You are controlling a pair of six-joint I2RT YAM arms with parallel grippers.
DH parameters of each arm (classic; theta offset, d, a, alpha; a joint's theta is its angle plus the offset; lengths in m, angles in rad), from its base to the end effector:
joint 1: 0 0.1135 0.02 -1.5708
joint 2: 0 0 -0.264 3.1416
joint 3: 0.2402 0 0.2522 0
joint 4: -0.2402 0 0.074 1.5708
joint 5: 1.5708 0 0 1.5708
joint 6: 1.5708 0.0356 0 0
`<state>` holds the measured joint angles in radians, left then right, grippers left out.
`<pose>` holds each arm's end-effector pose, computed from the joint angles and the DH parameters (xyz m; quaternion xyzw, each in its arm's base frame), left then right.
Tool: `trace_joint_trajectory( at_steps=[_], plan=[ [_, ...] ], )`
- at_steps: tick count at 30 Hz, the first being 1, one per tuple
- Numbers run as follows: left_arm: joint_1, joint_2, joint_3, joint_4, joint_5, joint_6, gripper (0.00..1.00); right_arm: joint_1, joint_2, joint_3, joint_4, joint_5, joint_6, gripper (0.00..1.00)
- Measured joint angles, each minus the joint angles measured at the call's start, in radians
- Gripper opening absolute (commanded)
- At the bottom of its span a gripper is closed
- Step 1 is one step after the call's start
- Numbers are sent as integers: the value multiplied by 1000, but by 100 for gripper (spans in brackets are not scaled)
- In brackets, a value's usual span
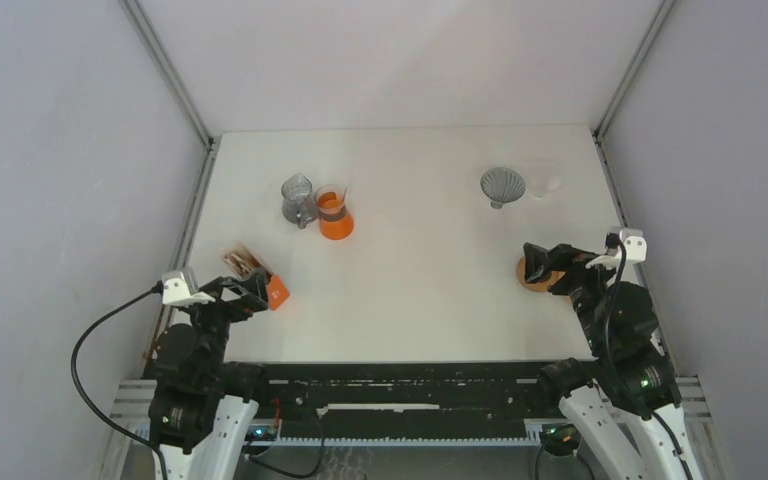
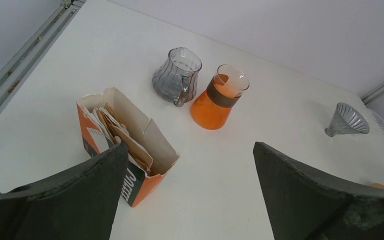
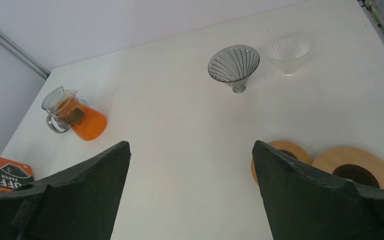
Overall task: Place the coffee filter in the dripper
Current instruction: Pick up the coffee server from the center of the board.
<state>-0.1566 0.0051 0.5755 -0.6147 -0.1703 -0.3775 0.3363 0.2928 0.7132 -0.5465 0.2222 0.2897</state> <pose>0.0392 -0.0001 0.2928 -0.1378 0.7091 -0.1225 0.6806 0.0727 0.0171 0.3308 0.0559 0.7471 0.1232 0.6508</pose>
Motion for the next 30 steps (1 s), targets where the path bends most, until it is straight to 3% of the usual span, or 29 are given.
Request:
trace_joint_trajectory(
  at_steps=[19,30],
  plan=[
    [0,13,19,16,10,-68,100,0,2,0,0,-54,0,100],
    [0,328,48,230,72,-201,100,0,2,0,-1,-100,1,100]
  ],
)
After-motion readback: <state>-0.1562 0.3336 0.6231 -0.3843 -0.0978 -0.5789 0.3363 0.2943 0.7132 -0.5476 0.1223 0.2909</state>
